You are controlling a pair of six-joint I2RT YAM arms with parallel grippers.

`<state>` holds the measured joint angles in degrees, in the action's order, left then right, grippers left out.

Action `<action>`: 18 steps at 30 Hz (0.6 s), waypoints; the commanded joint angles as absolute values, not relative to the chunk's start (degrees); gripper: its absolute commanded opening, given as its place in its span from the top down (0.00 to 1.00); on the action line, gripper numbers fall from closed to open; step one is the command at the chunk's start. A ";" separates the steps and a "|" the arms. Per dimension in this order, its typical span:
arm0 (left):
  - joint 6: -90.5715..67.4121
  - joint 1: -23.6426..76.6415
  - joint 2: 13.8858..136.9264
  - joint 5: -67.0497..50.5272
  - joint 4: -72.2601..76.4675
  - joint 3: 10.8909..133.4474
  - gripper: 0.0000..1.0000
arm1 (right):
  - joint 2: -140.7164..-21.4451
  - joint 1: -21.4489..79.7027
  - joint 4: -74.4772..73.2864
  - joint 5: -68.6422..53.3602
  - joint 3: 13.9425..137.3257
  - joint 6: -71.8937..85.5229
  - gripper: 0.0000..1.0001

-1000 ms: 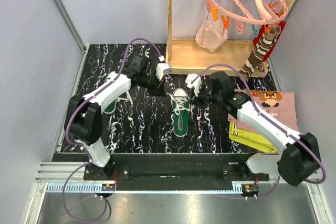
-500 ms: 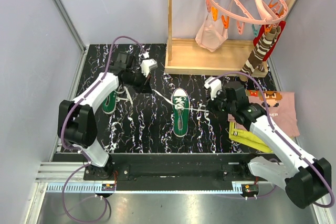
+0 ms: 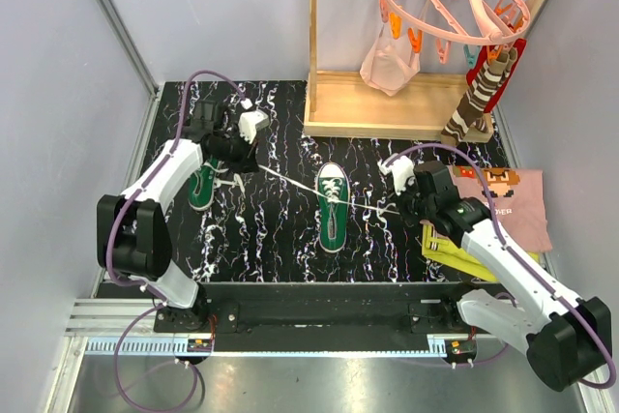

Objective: Tie the shoes

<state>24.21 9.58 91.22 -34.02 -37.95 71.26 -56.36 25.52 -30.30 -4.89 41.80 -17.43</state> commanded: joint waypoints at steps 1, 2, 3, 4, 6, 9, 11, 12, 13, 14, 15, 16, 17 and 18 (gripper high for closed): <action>25.84 7.22 88.24 -28.31 -37.79 69.44 1.00 | -57.03 25.05 -30.85 -1.14 41.49 -20.91 1.00; 26.01 6.86 87.89 -26.91 -37.71 69.09 1.00 | -57.30 25.14 -30.85 -0.97 41.40 -21.35 1.00; 26.02 6.42 87.72 -26.02 -37.53 68.30 1.00 | -57.57 25.14 -30.76 -0.62 41.31 -21.71 1.00; 25.84 5.55 87.54 -25.32 -37.01 67.94 1.00 | -57.92 25.05 -30.85 -0.62 41.13 -22.49 1.00; 25.23 4.49 86.84 -23.56 -36.13 67.50 1.00 | -58.27 25.05 -30.76 -1.31 41.04 -23.11 1.00; 24.70 2.99 85.26 -22.94 -34.81 66.97 1.00 | -59.41 25.05 -30.32 -2.19 41.13 -23.73 1.00; 24.52 1.76 84.21 -21.98 -33.67 66.53 1.00 | -60.55 25.05 -30.15 -2.11 41.31 -24.17 1.00; 24.78 1.50 84.11 -21.80 -33.58 66.27 1.00 | -60.90 25.05 -30.15 -2.02 41.22 -24.34 1.00; 25.05 0.97 84.20 -21.54 -33.92 66.18 1.00 | -61.43 24.96 -29.97 -1.85 40.87 -24.87 1.00; 25.66 0.71 84.37 -20.84 -34.01 65.57 1.00 | -61.70 24.96 -29.71 -1.50 40.61 -25.05 1.00; 26.10 0.53 84.64 -20.74 -34.19 65.22 1.00 | -61.96 24.96 -29.53 -0.62 40.08 -25.31 1.00; 26.71 0.44 84.90 -20.92 -34.19 64.78 1.00 | -62.92 24.96 -29.36 -0.35 39.73 -25.92 1.00; 27.41 0.44 85.60 -21.27 -34.45 64.25 1.00 | -63.45 25.05 -29.09 -0.35 39.64 -26.10 1.00; 27.60 0.44 85.95 -21.62 -34.71 64.16 1.00 | -63.98 24.87 -28.74 1.04 39.55 -26.36 1.00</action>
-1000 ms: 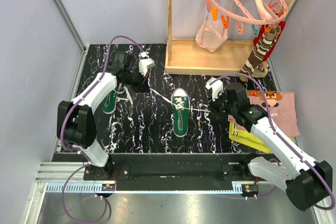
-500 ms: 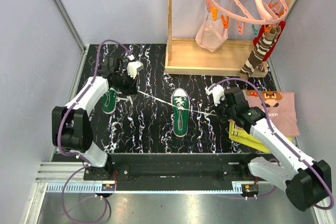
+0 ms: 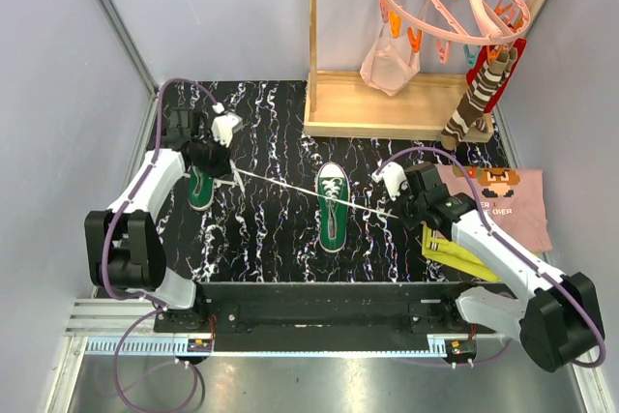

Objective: Tie the shoes

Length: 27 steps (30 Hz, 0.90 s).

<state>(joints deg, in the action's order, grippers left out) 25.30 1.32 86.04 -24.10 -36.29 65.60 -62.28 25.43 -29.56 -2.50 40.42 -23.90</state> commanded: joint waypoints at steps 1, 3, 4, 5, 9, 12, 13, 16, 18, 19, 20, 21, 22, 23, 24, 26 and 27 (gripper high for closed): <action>27.60 0.44 86.48 -22.06 -35.50 64.25 1.00 | -65.03 24.87 -28.48 1.14 39.64 -26.54 1.00; 26.90 0.53 87.89 -22.41 -35.86 64.25 1.00 | -66.18 24.79 -27.78 1.58 40.34 -26.72 1.00; 26.98 0.79 88.15 -22.41 -35.86 64.07 1.00 | -67.31 24.79 -27.60 1.67 40.60 -26.89 1.00; 27.33 0.88 88.50 -21.63 -35.77 63.90 1.00 | -68.02 24.79 -27.51 1.84 40.87 -26.98 1.00; 28.21 1.49 89.65 -20.30 -35.68 62.76 1.00 | -71.27 24.52 -26.19 2.73 41.83 -26.63 1.00; 29.09 2.98 90.00 -20.74 -35.77 61.79 1.00 | -73.12 24.43 -25.49 0.71 43.15 -24.88 1.00; 29.00 3.51 90.26 -21.18 -35.95 61.27 1.00 | -73.73 24.43 -25.14 0.18 43.50 -24.35 1.00; 29.00 6.67 91.40 -22.50 -35.77 59.68 1.00 | -76.98 24.52 -23.47 -1.49 45.17 -22.07 1.00; 28.57 8.69 92.37 -22.67 -35.25 59.42 1.00 | -79.96 24.43 -22.94 -2.20 46.49 -20.84 1.00; 27.78 9.05 93.50 -22.76 -34.72 59.41 1.00 | -80.94 24.43 -22.94 -2.20 46.84 -20.74 1.00; 27.25 9.40 94.04 -22.59 -34.37 59.41 1.00 | -81.82 24.43 -22.94 -2.55 47.45 -20.66 1.00; 26.72 9.84 94.65 -22.33 -33.58 59.50 1.00 | -83.39 24.43 -22.94 -2.90 47.72 -20.65 1.00; 25.76 9.93 96.31 -21.54 -33.40 59.68 1.00 | -83.93 24.52 -22.85 -3.16 47.99 -20.57 0.98; 25.40 9.93 97.20 -21.27 -33.49 60.29 1.00 | -84.54 24.43 -22.94 -3.95 48.25 -20.83 0.95; 25.23 10.02 97.90 -21.10 -33.40 60.55 1.00 | -85.25 24.43 -22.85 -4.48 48.34 -21.09 0.94; 25.22 10.02 99.05 -21.36 -33.49 60.64 1.00 | -85.95 24.43 -23.29 -6.23 48.69 -21.18 0.85; 25.31 10.28 99.14 -21.44 -33.57 60.64 0.98 | -86.13 24.43 -23.47 -6.59 48.87 -21.44 0.80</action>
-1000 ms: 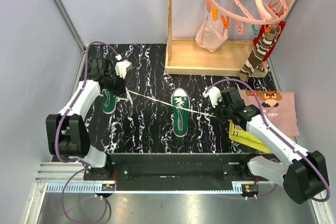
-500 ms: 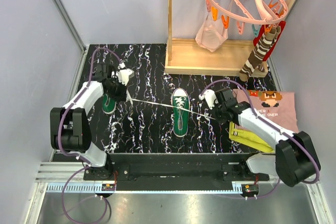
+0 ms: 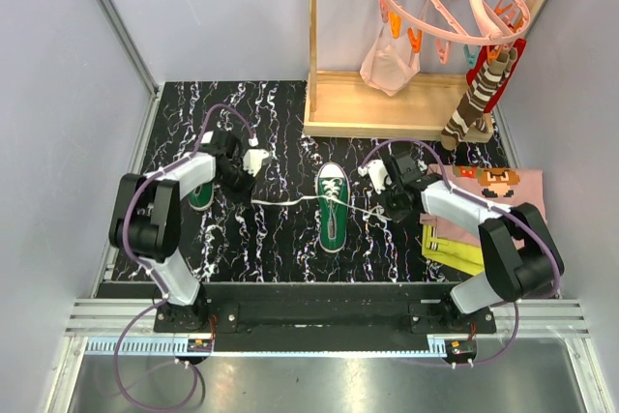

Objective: Tie the shoes

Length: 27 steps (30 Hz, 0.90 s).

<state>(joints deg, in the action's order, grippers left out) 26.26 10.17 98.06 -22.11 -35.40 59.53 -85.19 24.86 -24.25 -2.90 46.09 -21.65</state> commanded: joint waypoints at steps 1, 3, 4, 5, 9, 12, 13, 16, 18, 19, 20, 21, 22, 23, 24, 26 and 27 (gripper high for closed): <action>25.92 10.37 98.88 -22.05 -33.66 60.73 0.95 | -86.13 24.43 -23.90 -6.94 49.13 -21.45 0.75; 28.46 10.37 97.22 -23.46 -34.88 61.08 0.79 | -85.26 24.35 -25.83 -7.91 50.36 -21.45 0.55; 29.43 10.28 96.08 -24.25 -35.24 61.08 0.75 | -84.73 24.26 -26.45 -7.82 50.80 -21.53 0.50; 30.49 9.85 94.59 -24.78 -35.42 60.82 0.66 | -82.99 23.82 -27.76 -7.82 51.76 -21.36 0.42; 39.51 8.35 84.58 -29.79 -34.72 59.86 0.48 | -76.92 21.89 -30.23 -10.36 52.73 -22.41 0.25; 46.64 8.79 80.70 -34.79 -34.28 59.24 0.45 | -72.70 20.75 -31.64 -14.05 52.38 -23.82 0.17; 47.37 9.31 80.34 -35.67 -34.10 59.41 0.45 | -71.73 20.48 -31.90 -15.45 52.38 -23.91 0.16; 50.27 13.09 79.19 -35.34 -33.58 60.20 0.46 | -67.25 18.82 -32.26 -18.09 53.00 -22.51 0.11; 48.70 14.41 75.79 -35.59 -28.60 58.98 0.46 | -63.03 18.46 -31.90 -19.24 53.70 -21.01 0.09; 48.78 14.76 74.54 -35.77 -26.74 58.19 0.45 | -61.80 18.46 -31.90 -20.29 53.88 -20.66 0.06; 48.52 15.81 73.49 -35.86 -22.37 55.75 0.43 | -60.13 18.46 -31.30 -20.74 53.88 -19.52 0.03; 46.34 16.52 72.43 -35.86 -19.89 54.77 0.39 | -59.60 18.46 -31.03 -21.70 53.70 -19.16 0.01; 44.58 17.39 72.51 -34.82 -17.69 53.97 0.37 | -59.42 18.46 -30.76 -24.75 53.44 -18.90 0.00; 43.34 19.06 73.03 -34.80 -16.62 54.66 0.36 | -59.59 18.46 -29.72 -26.00 52.48 -18.72 0.00; 43.77 19.42 74.95 -36.02 -17.48 55.80 0.36 | -60.02 18.54 -29.27 -27.15 52.12 -18.63 0.00; 47.70 20.03 77.77 -42.43 -21.50 59.48 0.40 | -61.77 18.46 -29.62 -29.70 51.86 -20.20 0.00; 48.77 20.65 80.65 -42.19 -21.62 60.37 0.42 | -62.40 18.46 -30.23 -30.23 51.86 -22.04 0.00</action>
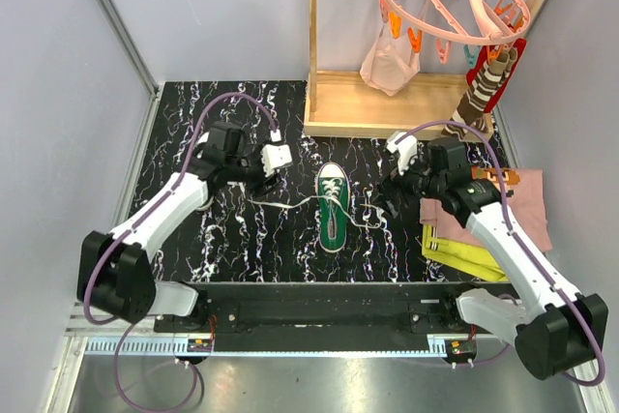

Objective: Tie the shoes

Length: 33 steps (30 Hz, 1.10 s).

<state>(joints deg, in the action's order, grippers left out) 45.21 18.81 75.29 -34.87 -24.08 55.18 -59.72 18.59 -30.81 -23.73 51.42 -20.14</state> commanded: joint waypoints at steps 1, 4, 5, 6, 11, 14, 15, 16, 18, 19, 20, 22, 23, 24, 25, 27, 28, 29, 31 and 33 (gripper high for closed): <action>48.69 21.52 82.25 -39.49 -21.36 60.99 0.42 | -63.01 18.54 -30.76 -30.76 51.25 -23.80 0.00; 52.72 23.99 88.23 -36.31 -21.88 62.66 0.45 | -65.56 18.54 -30.85 -29.19 50.45 -30.04 0.00; 53.78 24.69 89.37 -36.21 -21.45 62.84 0.48 | -66.78 18.54 -30.76 -28.31 50.45 -31.62 0.00; 54.57 25.13 91.47 -35.86 -21.10 63.19 0.50 | -67.32 18.46 -30.76 -27.43 50.54 -31.81 0.00; 56.42 29.08 96.50 -32.26 -22.06 64.42 0.57 | -69.69 18.54 -31.55 -24.87 51.15 -29.71 0.00; 56.34 30.58 99.22 -29.11 -21.80 64.86 0.60 | -69.44 18.46 -31.29 -24.08 50.54 -27.78 0.00; 55.90 30.76 99.66 -27.53 -21.54 65.04 0.60 | -69.00 18.46 -31.20 -23.65 50.19 -27.60 0.00; 55.55 31.02 100.19 -27.07 -21.36 66.08 0.60 | -68.65 18.46 -31.11 -23.56 49.23 -27.68 0.00; 54.14 31.20 101.95 -25.50 -21.79 67.40 0.61 | -68.03 18.46 -31.20 -23.12 48.69 -28.04 0.00; 54.31 31.46 102.39 -25.49 -23.10 68.46 0.62 | -68.11 18.37 -31.29 -22.77 48.52 -28.21 0.00; 54.75 31.55 102.91 -25.40 -23.38 68.55 0.62 | -68.03 18.37 -31.29 -22.42 48.52 -28.47 0.00; 55.10 31.90 103.18 -25.14 -24.08 68.82 0.62 | -68.11 18.46 -31.29 -21.54 48.52 -28.91 0.00; 55.63 31.99 103.36 -25.14 -24.43 68.91 0.62 | -68.12 18.37 -31.38 -21.19 48.43 -28.92 0.00; 55.90 32.17 103.53 -25.14 -24.78 69.08 0.62 | -68.29 18.37 -31.29 -21.09 48.34 -29.18 0.00; 55.90 32.08 103.97 -25.31 -26.18 69.78 0.62 | -68.20 18.46 -31.29 -21.01 48.25 -29.18 0.00; 56.16 32.17 104.41 -26.18 -27.94 70.75 0.60 | -68.29 18.37 -31.29 -20.92 47.99 -29.53 0.01; 55.73 32.25 104.59 -26.45 -28.91 71.54 0.58 | -68.29 18.28 -31.29 -20.83 47.90 -29.62 0.00; 55.20 32.34 104.59 -26.80 -29.52 71.80 0.57 | -68.38 18.28 -31.29 -20.74 47.81 -29.71 0.01; 54.32 32.52 105.03 -26.81 -31.28 73.20 0.56 | -68.47 18.28 -31.29 -20.66 47.81 -29.97 0.01; 52.83 33.22 105.55 -25.84 -32.34 74.35 0.55 | -68.47 18.19 -30.85 -20.74 47.64 -29.80 0.01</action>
